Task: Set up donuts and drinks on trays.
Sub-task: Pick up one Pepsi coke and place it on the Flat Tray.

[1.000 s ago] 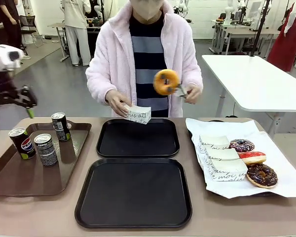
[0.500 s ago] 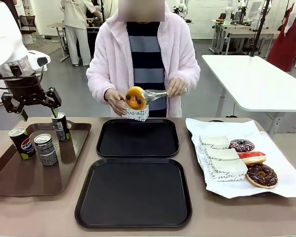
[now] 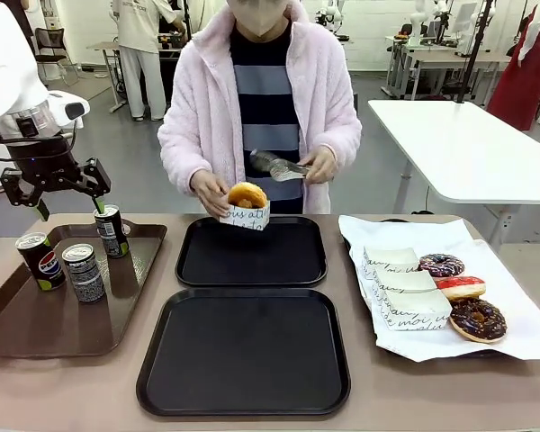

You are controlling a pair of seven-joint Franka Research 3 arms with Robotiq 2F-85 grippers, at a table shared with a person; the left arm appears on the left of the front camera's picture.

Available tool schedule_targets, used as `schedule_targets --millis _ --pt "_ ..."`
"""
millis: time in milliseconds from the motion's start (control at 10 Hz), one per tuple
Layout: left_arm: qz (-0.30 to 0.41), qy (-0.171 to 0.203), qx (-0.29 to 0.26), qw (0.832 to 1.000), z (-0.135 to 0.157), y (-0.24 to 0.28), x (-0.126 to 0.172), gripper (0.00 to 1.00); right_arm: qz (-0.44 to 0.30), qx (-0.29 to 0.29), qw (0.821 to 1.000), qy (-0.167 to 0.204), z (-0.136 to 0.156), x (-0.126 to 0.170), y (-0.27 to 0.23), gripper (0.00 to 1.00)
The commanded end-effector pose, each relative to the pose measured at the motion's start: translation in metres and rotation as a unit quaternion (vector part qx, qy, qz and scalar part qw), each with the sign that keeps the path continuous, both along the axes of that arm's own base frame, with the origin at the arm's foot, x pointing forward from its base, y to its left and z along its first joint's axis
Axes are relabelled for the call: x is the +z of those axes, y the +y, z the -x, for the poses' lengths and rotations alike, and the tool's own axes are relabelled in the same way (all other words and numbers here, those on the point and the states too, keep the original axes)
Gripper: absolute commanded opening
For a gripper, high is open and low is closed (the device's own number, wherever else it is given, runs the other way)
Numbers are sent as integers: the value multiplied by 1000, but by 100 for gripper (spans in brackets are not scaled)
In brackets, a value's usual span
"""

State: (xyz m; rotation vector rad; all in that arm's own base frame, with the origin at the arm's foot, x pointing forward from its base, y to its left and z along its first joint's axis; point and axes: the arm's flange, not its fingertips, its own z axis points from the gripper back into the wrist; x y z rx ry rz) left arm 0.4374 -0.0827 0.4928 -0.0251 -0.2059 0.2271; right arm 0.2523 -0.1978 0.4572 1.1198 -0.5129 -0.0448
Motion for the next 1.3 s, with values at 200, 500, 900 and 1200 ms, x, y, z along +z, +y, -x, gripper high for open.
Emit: schedule_targets --millis 200,500,900,1200 --pt "-57 3 -50 997 -2 -2 -33 100 -2 4 1000 0 0 0 -1 100" --pt "-62 37 -52 996 -14 2 -57 100 -2 4 1000 0 0 0 -1 100" --pt "-32 73 -52 995 -34 3 -87 100 -2 4 1000 0 0 0 -1 100" --pt "-48 92 -51 993 -36 -3 -108 100 -2 4 1000 0 0 0 -1 100"
